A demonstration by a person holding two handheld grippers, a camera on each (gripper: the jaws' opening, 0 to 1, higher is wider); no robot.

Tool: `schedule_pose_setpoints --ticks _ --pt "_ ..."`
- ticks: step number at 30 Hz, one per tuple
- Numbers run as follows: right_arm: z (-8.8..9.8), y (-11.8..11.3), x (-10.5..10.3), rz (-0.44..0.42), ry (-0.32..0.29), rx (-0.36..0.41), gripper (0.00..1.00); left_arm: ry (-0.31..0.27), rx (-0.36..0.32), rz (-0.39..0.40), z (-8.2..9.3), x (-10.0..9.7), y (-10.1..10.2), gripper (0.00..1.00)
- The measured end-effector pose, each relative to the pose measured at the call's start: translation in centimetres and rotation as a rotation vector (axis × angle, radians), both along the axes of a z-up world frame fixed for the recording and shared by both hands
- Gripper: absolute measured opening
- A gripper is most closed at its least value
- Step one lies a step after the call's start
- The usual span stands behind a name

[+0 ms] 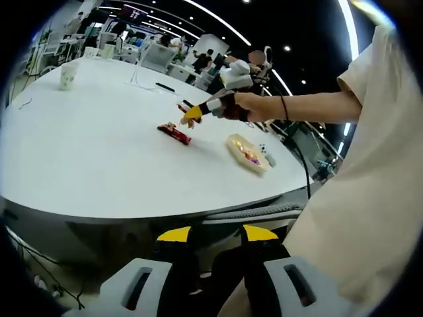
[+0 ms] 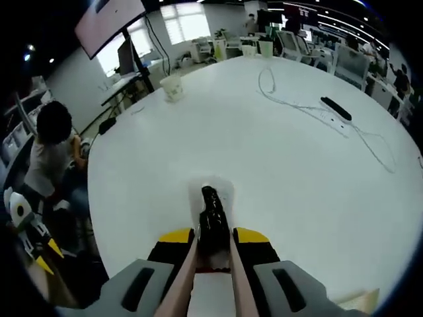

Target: Place the target food into the container with the food tongs after gripping and lifting it, then release it inside without dropping or visibly crushing the food.

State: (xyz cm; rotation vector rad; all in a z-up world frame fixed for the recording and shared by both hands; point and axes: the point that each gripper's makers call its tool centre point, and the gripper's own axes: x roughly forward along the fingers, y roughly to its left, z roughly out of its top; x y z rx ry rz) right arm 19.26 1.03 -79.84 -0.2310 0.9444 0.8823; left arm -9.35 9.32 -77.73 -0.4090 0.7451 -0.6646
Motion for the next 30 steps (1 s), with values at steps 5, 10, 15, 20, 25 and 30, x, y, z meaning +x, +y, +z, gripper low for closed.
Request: schedule_pose_setpoints --ticks 5,10,15,20,25,30 --pt "0.5 -0.3 0.2 -0.020 0.012 0.022 0.21 -0.010 0.004 -0.003 0.3 0.1 0.0 0.27" --pt "1.3 -0.5 0.5 -0.034 0.002 0.049 0.21 -0.020 0.009 -0.015 0.5 0.3 -0.1 0.27" --pt "1.8 -1.3 1.2 -0.053 -0.007 0.068 0.21 -0.034 0.015 -0.033 0.9 0.5 -0.4 0.27" --pt "2.7 -2.4 1.1 -0.059 -0.020 0.070 0.21 -0.043 0.016 -0.040 1.0 0.6 -0.6 0.27" --pt "3.7 -3.6 1.0 -0.081 -0.032 0.070 0.21 -0.055 0.014 -0.054 1.3 0.7 -1.1 0.27" --pt "5.0 -3.7 0.6 -0.089 -0.051 0.078 0.21 -0.063 0.011 -0.083 1.6 0.7 -2.0 0.27"
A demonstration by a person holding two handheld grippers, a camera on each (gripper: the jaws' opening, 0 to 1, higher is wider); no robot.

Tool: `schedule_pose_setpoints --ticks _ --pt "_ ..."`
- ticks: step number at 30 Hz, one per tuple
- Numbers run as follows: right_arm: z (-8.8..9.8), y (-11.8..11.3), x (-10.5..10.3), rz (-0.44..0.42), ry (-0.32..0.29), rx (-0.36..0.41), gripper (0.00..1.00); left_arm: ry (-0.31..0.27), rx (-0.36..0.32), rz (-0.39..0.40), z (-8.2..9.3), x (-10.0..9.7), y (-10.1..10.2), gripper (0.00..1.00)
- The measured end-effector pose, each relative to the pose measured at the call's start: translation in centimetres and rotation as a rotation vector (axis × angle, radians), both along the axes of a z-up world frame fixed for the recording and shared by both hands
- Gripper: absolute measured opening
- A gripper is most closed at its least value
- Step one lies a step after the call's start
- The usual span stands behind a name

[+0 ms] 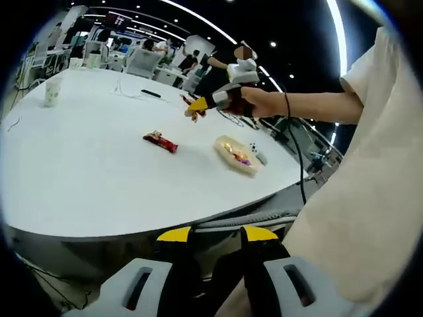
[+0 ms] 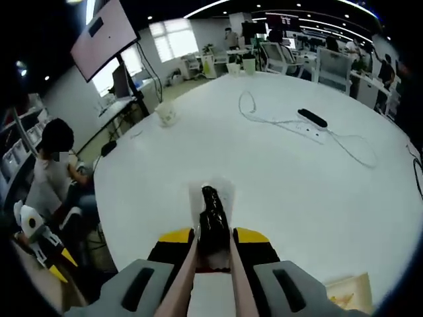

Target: Place the target food into the container with the food tongs after gripping and lifting it, then release it inside without dropping or visibly crushing the food.

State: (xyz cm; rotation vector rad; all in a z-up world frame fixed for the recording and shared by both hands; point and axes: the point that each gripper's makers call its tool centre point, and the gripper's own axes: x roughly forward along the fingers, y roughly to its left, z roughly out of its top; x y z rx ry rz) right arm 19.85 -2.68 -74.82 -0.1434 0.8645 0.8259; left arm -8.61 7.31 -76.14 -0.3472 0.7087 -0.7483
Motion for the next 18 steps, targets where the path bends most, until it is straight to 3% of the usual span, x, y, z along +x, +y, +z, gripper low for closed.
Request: schedule_pose_setpoints --ticks 6,18 --pt "1.3 -0.4 -0.7 -0.017 -0.016 0.018 0.21 -0.022 0.012 -0.033 0.7 0.3 -0.6 0.27" --pt "3.3 -4.5 -1.3 -0.083 -0.044 0.048 0.21 -0.049 0.043 -0.079 1.4 0.4 -1.7 0.27"
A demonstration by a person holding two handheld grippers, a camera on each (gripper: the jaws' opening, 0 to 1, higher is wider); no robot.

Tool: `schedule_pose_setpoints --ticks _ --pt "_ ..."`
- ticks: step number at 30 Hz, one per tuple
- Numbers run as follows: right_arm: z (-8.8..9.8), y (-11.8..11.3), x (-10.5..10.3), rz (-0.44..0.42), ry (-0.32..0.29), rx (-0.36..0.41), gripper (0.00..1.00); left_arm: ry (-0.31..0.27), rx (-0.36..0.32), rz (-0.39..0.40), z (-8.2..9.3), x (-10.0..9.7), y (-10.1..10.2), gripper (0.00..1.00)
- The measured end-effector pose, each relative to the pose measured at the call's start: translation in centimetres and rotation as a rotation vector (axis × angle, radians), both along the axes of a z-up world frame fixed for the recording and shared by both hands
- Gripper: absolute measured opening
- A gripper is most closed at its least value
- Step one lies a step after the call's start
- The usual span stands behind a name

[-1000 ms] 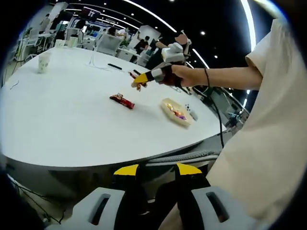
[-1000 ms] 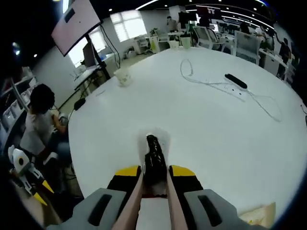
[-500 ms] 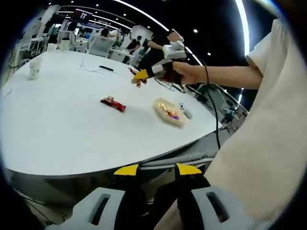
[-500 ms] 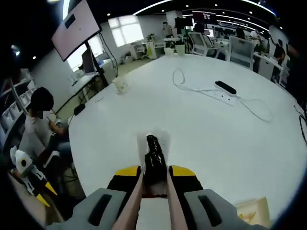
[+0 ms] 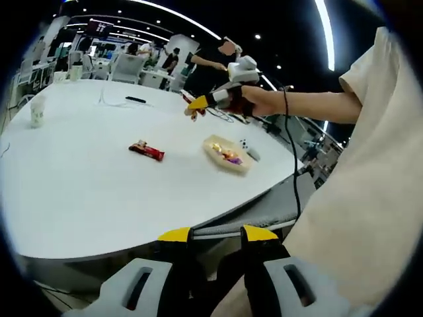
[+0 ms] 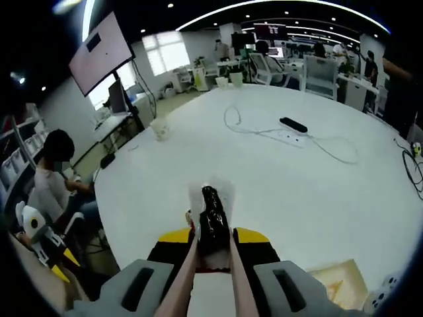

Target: Place the target food into the container with the food tongs after gripping and lifting it, then release it inside without dropping or visibly crushing the food.

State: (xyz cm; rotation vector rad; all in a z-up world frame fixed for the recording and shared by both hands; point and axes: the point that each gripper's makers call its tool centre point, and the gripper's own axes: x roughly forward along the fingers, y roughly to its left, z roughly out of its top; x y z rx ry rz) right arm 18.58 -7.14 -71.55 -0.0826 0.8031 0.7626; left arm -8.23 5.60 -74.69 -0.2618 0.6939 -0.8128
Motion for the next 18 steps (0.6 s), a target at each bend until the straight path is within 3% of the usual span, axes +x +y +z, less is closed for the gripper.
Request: schedule_pose_setpoints --ticks 18 --pt "1.9 -6.6 0.5 -0.101 -0.027 0.019 0.21 -0.012 0.007 -0.035 0.6 0.1 -2.0 0.27"
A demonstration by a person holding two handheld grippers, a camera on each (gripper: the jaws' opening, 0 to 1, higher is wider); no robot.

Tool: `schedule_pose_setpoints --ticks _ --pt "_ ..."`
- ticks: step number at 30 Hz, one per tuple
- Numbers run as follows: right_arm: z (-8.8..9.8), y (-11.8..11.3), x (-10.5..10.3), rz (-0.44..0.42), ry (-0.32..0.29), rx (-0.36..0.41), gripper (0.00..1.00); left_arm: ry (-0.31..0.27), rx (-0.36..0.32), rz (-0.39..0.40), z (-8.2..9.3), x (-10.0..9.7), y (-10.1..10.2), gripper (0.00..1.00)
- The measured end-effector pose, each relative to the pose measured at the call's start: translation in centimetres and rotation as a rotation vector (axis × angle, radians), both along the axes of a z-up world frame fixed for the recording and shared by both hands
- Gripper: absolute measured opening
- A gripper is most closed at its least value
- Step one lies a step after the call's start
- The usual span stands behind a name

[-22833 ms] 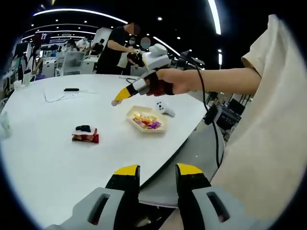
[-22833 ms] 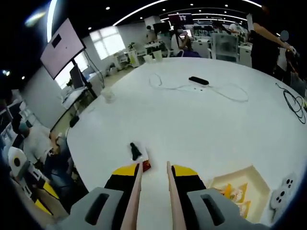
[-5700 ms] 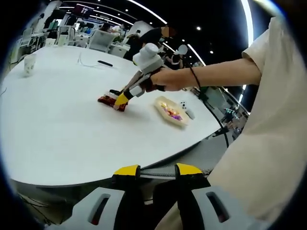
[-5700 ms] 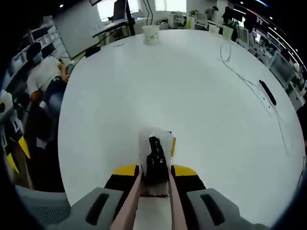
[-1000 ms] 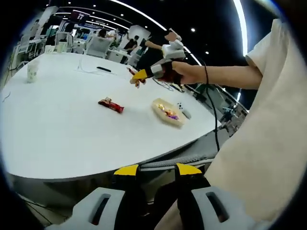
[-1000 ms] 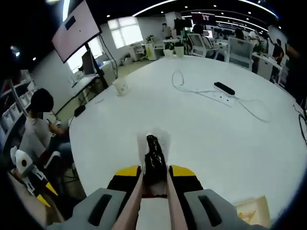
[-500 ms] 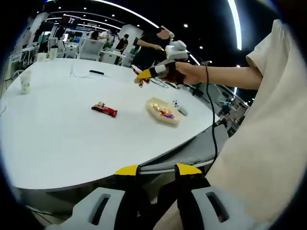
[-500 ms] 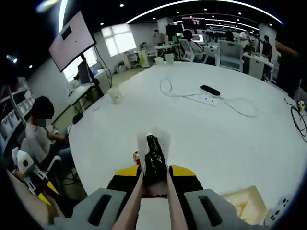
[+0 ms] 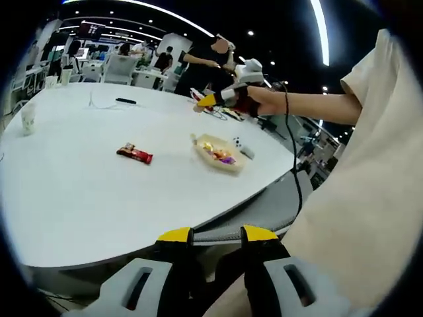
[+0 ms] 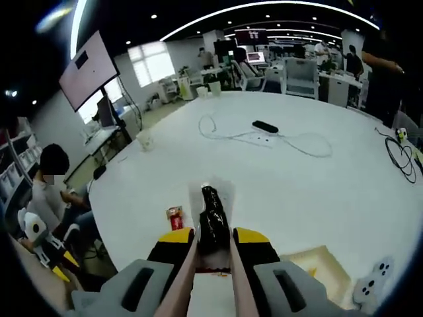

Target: Place the target food into the container with the food tongs after gripping and lifting it, then release it inside without dropping or visibly crushing the food.

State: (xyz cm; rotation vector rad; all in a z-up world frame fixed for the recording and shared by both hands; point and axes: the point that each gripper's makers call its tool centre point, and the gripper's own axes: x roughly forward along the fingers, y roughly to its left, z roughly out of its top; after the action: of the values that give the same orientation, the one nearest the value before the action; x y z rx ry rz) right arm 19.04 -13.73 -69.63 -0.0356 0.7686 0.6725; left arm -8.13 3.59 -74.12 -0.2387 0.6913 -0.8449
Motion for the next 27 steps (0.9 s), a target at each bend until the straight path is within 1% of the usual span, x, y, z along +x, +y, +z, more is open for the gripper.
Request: schedule_pose_setpoints --ticks 1,7,11,13,15,27 --pt "0.0 -0.1 0.0 -0.003 -0.002 -0.001 0.21 0.000 0.000 -0.001 0.0 0.0 0.0 0.27" --pt "0.7 -2.7 -0.1 -0.049 -0.017 0.003 0.21 -0.001 0.007 -0.027 -0.1 0.0 -0.5 0.27" --pt "1.0 -3.8 -0.2 -0.073 -0.022 0.008 0.21 -0.002 0.008 -0.048 0.0 0.1 -1.0 0.27" --pt "1.2 -4.6 -0.3 -0.093 -0.021 0.023 0.21 -0.005 0.010 -0.061 0.1 0.2 -1.3 0.27" --pt "1.3 -5.3 -0.4 -0.105 -0.023 0.022 0.21 -0.007 0.011 -0.067 0.2 0.3 -1.4 0.27" --pt "1.8 -8.2 -0.7 -0.153 -0.030 0.017 0.22 -0.014 0.022 -0.097 0.5 0.6 -1.9 0.27"
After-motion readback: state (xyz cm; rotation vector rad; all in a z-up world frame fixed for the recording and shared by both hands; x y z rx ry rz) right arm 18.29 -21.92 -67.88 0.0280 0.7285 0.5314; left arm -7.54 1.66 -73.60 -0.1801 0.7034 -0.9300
